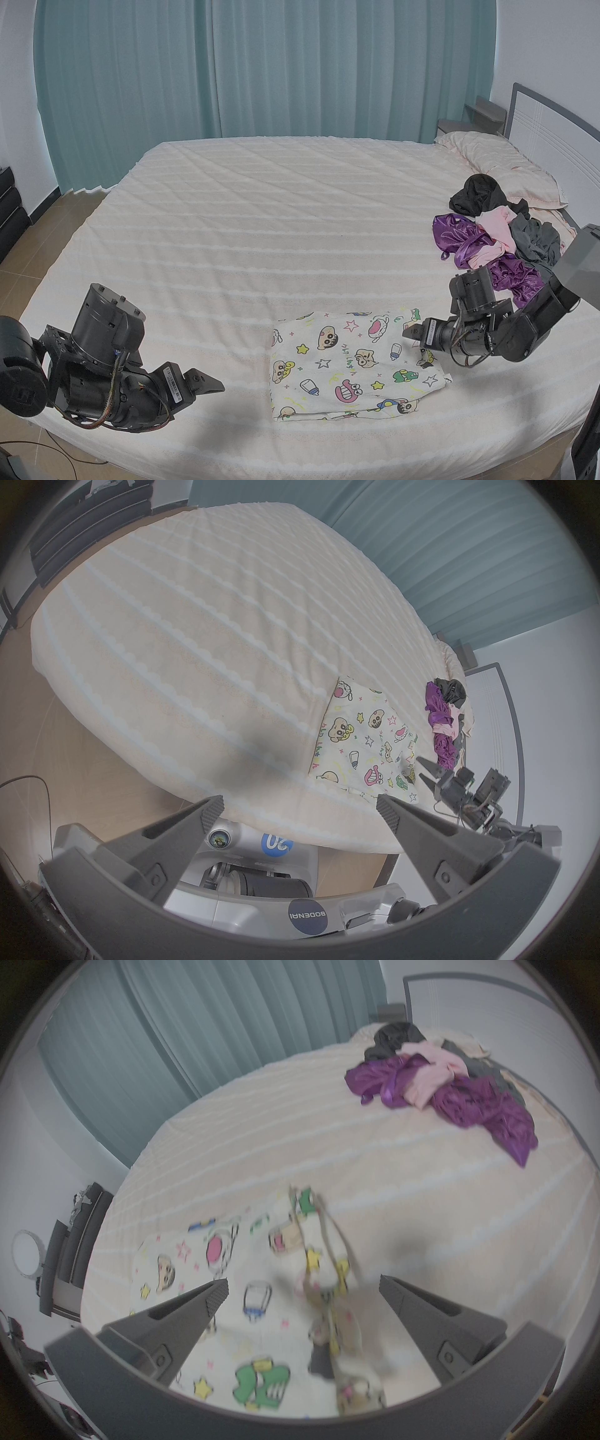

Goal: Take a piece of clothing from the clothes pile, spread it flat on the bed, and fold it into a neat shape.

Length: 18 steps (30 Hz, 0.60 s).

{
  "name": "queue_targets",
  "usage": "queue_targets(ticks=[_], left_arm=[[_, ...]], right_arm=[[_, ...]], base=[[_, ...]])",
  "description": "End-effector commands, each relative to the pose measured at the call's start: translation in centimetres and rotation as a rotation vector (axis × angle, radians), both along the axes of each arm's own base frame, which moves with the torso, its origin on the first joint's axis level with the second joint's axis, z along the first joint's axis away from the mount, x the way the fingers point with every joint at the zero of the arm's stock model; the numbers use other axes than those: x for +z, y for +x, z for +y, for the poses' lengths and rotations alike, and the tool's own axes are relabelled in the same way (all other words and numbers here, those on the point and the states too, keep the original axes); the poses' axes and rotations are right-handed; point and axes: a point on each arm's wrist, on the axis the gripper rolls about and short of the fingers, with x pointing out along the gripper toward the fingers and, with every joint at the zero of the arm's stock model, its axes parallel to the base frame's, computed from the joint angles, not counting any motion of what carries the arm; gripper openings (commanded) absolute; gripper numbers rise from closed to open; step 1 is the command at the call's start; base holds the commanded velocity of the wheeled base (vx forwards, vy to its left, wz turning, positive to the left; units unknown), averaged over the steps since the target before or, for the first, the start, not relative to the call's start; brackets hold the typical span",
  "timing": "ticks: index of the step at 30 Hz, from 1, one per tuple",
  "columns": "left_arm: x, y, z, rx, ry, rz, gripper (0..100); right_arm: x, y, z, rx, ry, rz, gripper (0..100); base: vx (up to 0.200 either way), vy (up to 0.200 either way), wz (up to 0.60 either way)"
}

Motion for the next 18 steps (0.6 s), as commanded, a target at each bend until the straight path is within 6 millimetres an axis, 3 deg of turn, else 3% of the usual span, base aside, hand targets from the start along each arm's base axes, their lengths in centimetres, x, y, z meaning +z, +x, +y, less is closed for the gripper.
queue_targets(ticks=[1, 10, 18], left_arm=[[-0.1, 0.0, 0.0, -0.002, 0.001, 0.003, 100], [-0.1, 0.0, -0.1, -0.005, 0.001, 0.003, 100], [-0.1, 0.0, -0.1, -0.005, 0.001, 0.002, 100]], right_arm=[[0.3, -3.8, -1.0, -0.003, 0.035, 0.079, 100], [0.1, -6.3, -1.1, -0.030, 0.114, 0.145, 100], [-1.6, -6.2, -1.0, -0.052, 0.144, 0.218, 100]], base=[[0.000, 0.000, 0.00], [0.000, 0.000, 0.00], [0.000, 0.000, 0.00]])
